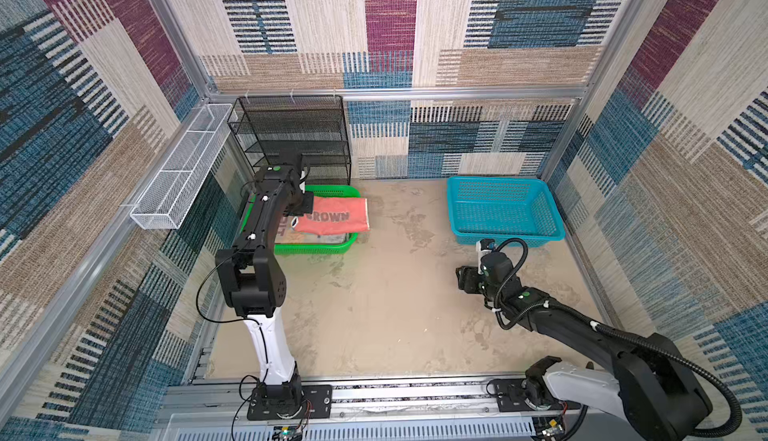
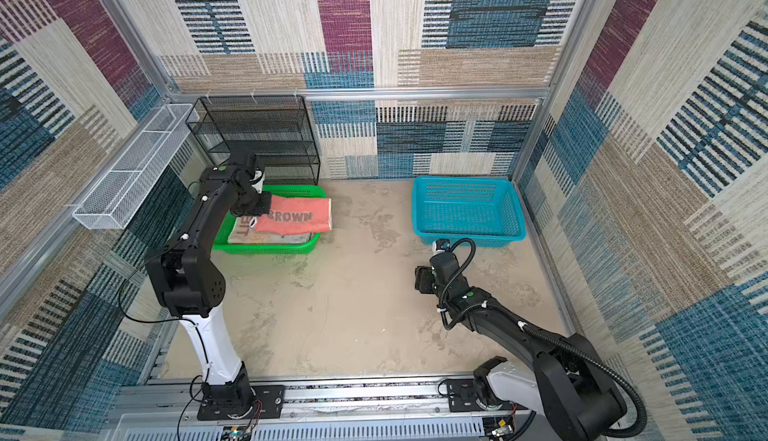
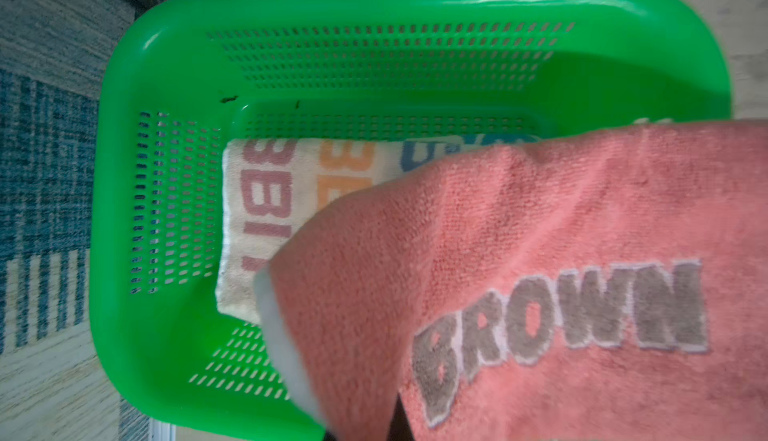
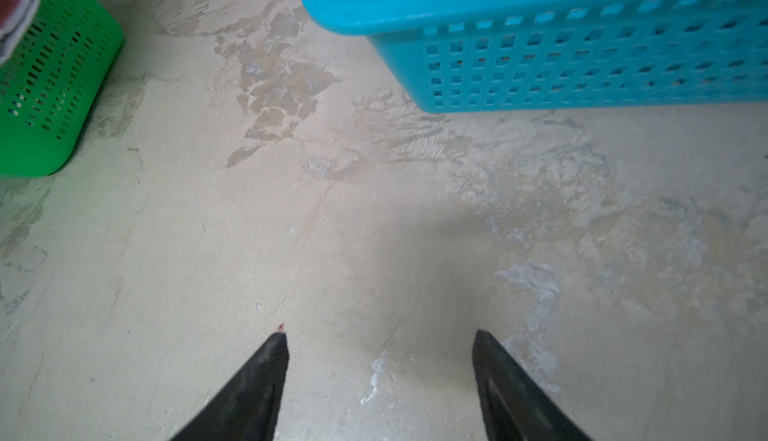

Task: Fold and stack the towels
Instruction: 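Carry the towel into the green basket with the left gripper while the right withdraws, then open the left gripper over the basket and draw it back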

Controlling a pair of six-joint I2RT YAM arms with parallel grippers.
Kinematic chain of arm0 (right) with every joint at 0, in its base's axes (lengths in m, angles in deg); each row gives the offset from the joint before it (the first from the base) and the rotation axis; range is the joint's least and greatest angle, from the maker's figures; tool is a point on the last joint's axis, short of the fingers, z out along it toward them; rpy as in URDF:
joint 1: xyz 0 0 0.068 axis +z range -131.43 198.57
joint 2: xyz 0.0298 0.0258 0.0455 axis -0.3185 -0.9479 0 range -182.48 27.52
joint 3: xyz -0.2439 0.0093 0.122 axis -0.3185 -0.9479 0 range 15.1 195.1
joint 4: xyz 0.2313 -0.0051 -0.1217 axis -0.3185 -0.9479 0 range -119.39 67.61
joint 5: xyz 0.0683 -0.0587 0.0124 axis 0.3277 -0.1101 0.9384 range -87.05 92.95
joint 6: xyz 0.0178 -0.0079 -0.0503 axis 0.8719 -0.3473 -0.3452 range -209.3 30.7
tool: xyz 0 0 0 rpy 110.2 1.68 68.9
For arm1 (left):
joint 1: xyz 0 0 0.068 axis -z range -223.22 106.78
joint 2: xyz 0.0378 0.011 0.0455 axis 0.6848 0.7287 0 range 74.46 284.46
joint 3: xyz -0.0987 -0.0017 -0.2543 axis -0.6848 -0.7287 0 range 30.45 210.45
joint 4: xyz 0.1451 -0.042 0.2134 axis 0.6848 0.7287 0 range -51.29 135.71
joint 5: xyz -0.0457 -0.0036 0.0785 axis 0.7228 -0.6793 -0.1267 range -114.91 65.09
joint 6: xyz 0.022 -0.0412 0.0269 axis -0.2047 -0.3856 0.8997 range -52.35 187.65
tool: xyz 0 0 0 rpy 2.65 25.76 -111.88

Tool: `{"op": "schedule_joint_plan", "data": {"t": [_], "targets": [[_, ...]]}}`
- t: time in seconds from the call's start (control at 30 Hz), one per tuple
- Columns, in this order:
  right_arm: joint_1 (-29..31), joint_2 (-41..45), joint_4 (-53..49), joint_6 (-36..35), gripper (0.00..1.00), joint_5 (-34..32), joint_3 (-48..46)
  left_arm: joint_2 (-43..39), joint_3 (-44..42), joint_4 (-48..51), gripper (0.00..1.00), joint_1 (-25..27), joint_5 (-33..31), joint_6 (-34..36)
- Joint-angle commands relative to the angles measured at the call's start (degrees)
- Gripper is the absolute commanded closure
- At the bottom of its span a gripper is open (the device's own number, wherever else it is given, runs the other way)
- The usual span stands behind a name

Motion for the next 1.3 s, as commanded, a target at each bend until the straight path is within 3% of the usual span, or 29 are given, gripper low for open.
{"op": "schedule_joint_plan", "data": {"t": [0.0,0.23,0.33,0.47,0.53,0.77,0.97,1.27], "targets": [[-0.07,-0.26,-0.30,0.38,0.27,-0.73,0.42,0.93,0.97,0.91,1.00,-1.18,-3.44,3.68],[-0.07,-2.00,-0.54,0.10,0.27,-0.13,1.67,6.19,4.57,0.90,0.99,-1.69,-9.87,6.29],[-0.10,-2.94,-0.58,0.12,0.27,0.40,2.28,8.40,5.71,0.91,0.56,-1.70,-12.50,5.63],[-0.07,-3.63,-0.80,0.04,0.27,0.84,2.90,9.16,5.56,0.89,0.35,-1.65,-16.07,4.27],[-0.07,-3.79,-1.00,-0.06,0.26,0.92,3.19,8.86,5.22,0.81,0.18,-1.64,-16.66,3.47],[-0.07,-4.53,-1.75,-1.32,0.21,1.11,4.69,2.18,-1.01,-2.55,0.16,-1.52,-10.88,-1.25],[-0.07,-4.38,-2.62,-2.40,0.14,1.31,5.32,-12.27,-20.14,-16.95,0.16,-1.18,0.25,-4.51],[-1.07,-4.10,-4.31,-2.24,0.00,-2.60,6.16,-39.52,-54.25,-41.67,0.15,6.61,4.28,-3.96]]}}
